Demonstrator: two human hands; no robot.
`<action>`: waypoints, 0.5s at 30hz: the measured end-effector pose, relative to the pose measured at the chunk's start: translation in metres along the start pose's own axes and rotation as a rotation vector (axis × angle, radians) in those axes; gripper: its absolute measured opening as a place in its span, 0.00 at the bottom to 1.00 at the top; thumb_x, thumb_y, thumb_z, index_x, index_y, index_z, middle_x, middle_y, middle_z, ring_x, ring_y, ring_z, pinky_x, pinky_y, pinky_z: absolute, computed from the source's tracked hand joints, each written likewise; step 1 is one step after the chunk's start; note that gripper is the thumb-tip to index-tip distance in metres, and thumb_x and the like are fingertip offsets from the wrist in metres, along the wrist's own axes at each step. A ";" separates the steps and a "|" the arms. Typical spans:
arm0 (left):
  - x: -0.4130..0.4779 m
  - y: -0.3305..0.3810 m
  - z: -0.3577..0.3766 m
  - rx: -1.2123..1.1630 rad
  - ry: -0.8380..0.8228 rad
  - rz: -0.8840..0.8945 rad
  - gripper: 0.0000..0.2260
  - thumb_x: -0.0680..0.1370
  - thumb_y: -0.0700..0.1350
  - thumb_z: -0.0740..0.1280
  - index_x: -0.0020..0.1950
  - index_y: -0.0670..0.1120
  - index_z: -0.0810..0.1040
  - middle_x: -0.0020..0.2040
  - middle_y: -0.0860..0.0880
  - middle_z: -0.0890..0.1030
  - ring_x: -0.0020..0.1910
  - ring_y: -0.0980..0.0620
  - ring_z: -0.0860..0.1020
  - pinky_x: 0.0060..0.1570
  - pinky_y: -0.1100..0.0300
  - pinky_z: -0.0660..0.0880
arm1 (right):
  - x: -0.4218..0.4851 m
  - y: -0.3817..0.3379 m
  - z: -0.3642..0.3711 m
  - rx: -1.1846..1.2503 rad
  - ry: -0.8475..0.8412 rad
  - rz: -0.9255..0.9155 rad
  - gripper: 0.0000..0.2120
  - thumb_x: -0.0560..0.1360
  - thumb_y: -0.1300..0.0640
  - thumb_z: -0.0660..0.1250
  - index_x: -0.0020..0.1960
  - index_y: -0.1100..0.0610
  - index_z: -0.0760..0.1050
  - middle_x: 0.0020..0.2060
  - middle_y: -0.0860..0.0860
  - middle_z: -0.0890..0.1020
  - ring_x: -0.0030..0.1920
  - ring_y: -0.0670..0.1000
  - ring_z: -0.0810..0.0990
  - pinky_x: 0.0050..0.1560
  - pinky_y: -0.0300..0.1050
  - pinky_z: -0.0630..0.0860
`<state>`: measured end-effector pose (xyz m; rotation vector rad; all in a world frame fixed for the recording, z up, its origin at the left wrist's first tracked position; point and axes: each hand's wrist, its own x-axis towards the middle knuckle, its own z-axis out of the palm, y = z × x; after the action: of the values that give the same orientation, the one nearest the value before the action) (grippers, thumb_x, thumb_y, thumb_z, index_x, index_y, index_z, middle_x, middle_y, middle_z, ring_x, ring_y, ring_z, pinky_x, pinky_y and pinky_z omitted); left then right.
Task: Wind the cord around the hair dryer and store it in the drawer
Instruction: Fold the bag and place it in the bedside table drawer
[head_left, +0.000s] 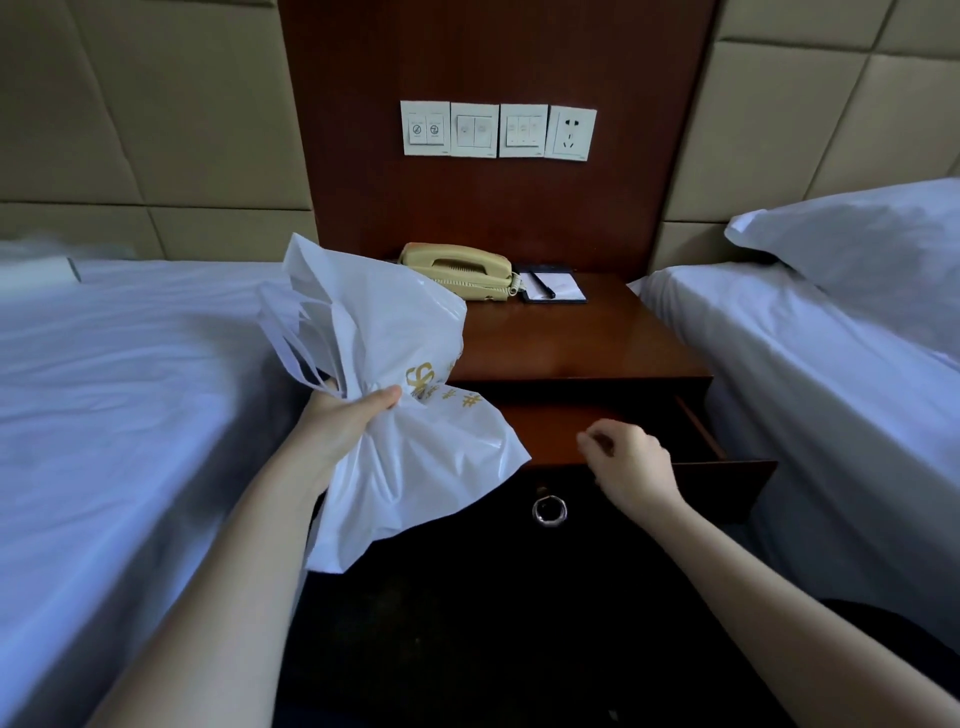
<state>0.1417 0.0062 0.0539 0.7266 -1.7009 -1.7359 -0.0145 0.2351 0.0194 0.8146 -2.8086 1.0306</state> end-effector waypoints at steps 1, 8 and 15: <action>-0.004 0.001 0.002 -0.006 -0.003 -0.004 0.06 0.74 0.38 0.71 0.44 0.48 0.79 0.43 0.50 0.83 0.44 0.52 0.81 0.51 0.55 0.75 | -0.001 0.000 0.000 -0.140 0.019 -0.064 0.12 0.78 0.49 0.60 0.42 0.54 0.78 0.35 0.50 0.80 0.40 0.53 0.76 0.41 0.44 0.69; -0.028 0.001 0.008 -0.028 -0.060 -0.042 0.05 0.74 0.37 0.70 0.45 0.47 0.80 0.35 0.53 0.85 0.37 0.54 0.82 0.41 0.59 0.77 | -0.008 0.011 -0.007 -0.133 -0.224 0.054 0.27 0.79 0.42 0.53 0.42 0.63 0.79 0.35 0.53 0.79 0.46 0.58 0.80 0.49 0.47 0.70; -0.046 0.008 0.013 0.019 -0.231 -0.078 0.06 0.74 0.36 0.69 0.49 0.43 0.81 0.39 0.47 0.85 0.36 0.52 0.84 0.37 0.61 0.80 | -0.029 0.026 -0.034 0.156 -0.387 0.136 0.28 0.78 0.39 0.51 0.31 0.49 0.81 0.44 0.54 0.82 0.51 0.52 0.79 0.60 0.45 0.71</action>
<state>0.1633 0.0485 0.0612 0.6277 -1.8653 -1.9228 -0.0072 0.2862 0.0246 0.9403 -3.1746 1.2466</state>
